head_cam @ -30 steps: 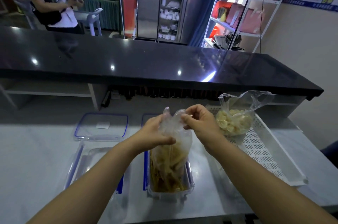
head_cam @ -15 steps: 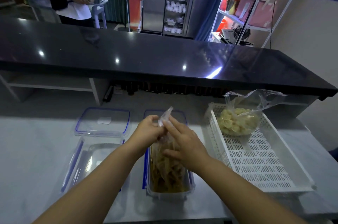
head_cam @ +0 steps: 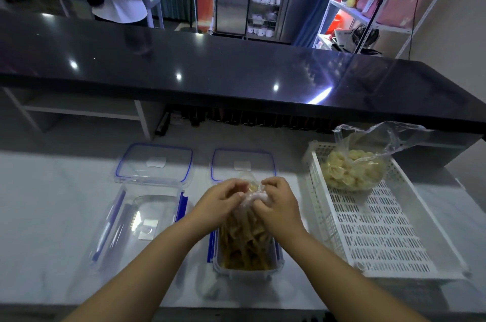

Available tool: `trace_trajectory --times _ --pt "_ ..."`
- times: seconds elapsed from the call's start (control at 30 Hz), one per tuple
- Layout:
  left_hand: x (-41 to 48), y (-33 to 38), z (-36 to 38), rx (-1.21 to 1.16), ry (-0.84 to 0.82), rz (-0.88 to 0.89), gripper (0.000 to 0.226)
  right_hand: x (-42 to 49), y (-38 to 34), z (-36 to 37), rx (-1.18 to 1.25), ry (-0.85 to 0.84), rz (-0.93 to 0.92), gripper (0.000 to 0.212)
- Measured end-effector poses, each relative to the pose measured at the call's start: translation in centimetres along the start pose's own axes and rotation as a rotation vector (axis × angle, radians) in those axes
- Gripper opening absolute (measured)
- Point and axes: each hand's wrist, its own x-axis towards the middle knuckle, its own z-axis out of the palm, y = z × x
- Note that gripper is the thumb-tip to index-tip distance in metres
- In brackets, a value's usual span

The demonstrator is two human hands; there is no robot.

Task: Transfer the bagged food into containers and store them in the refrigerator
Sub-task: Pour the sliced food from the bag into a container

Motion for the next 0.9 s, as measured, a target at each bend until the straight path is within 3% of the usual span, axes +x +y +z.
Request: trace_trajectory --times 0.13,0.27,0.4,0.5,0.63,0.8,0.9 --pt "-0.2 -1.8 0.4 -0.049 0.209 -0.045 0.037 -1.2 0.4 0.1 0.052 0.108 0.112 0.03" --pt "-0.5 -3.3 1.0 -0.101 0.159 -0.077 0.038 -2.1 0.4 0.7 0.038 -0.019 0.059 0.058" --pt "-0.7 -3.7 2.0 -0.303 0.161 -0.105 0.04 -2.4 -0.2 1.5 -0.184 -0.14 -0.116 0.058" --pt "-0.5 -3.6 2.6 -0.429 0.196 -0.116 0.041 -2.1 -0.1 2.0 -0.332 -0.127 -0.149 0.06" --pt "-0.6 -3.1 2.9 -0.522 0.223 -0.133 0.034 -1.1 0.4 2.1 -0.316 -0.108 -0.097 0.049" --pt "-0.4 -3.4 3.1 -0.56 0.279 -0.135 0.051 0.4 0.2 2.5 -0.327 -0.006 -0.008 0.043" --pt "-0.3 -3.5 3.1 -0.573 0.292 -0.142 0.048 0.6 -0.2 3.2 -0.328 -0.053 0.004 0.045"
